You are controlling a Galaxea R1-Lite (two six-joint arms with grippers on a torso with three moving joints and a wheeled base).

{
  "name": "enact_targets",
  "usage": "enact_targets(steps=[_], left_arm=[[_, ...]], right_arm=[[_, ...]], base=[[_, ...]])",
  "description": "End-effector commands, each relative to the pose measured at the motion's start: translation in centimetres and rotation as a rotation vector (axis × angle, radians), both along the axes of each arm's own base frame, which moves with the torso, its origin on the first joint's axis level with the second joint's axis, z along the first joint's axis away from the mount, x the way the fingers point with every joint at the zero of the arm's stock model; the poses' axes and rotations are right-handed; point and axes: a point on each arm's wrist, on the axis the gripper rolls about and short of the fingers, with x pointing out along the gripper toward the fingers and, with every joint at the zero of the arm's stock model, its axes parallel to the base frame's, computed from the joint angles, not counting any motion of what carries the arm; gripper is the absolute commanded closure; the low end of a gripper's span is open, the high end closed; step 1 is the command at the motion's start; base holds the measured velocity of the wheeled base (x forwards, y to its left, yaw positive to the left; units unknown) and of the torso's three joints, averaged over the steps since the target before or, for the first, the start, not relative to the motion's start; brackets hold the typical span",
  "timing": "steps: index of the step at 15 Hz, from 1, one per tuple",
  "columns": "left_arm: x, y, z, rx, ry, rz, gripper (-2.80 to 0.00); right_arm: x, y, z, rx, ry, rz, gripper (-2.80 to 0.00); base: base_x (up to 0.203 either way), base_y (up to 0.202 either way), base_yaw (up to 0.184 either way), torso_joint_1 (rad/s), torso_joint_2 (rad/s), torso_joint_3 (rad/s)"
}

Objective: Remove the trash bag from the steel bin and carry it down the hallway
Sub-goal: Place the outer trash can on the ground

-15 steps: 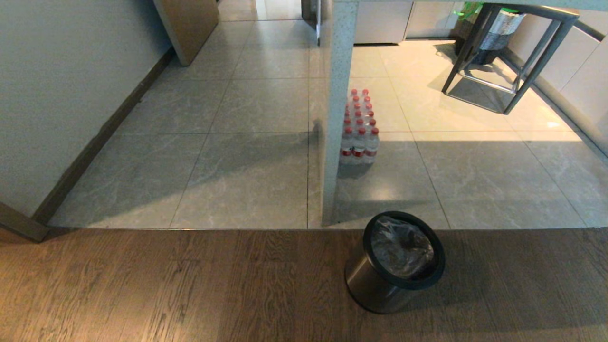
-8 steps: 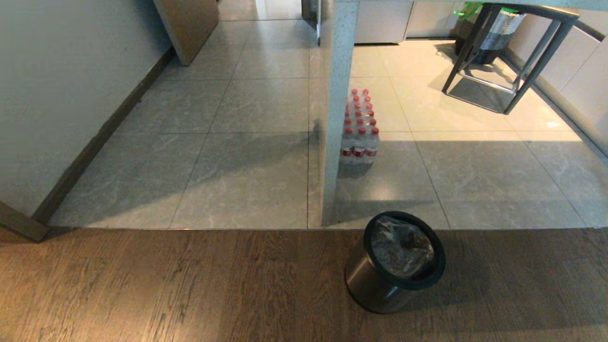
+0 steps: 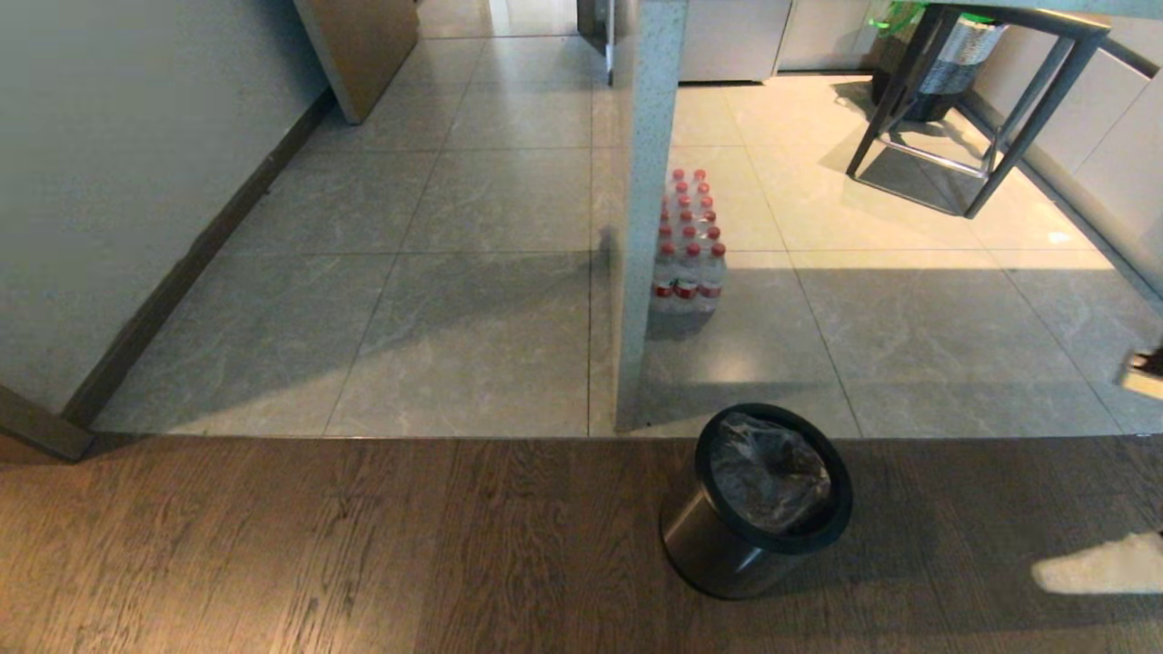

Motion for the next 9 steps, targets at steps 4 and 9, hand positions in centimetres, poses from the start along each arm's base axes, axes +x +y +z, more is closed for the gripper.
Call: enact_targets(steps=[4, 9], left_arm=[[0.0, 0.0, 0.0, 0.0, 0.0, 0.0, 0.0], [0.0, 0.0, 0.0, 0.0, 0.0, 0.0, 0.0]], right_arm=[[12.2, 3.0, -6.4, -0.197, 0.12, 0.128, -2.8], [17.8, 9.5, -12.8, -0.851, 0.041, 0.119, -2.8]], base=[[0.0, 0.0, 0.0, 0.0, 0.0, 0.0], [0.0, 0.0, 0.0, 0.0, 0.0, 0.0]])
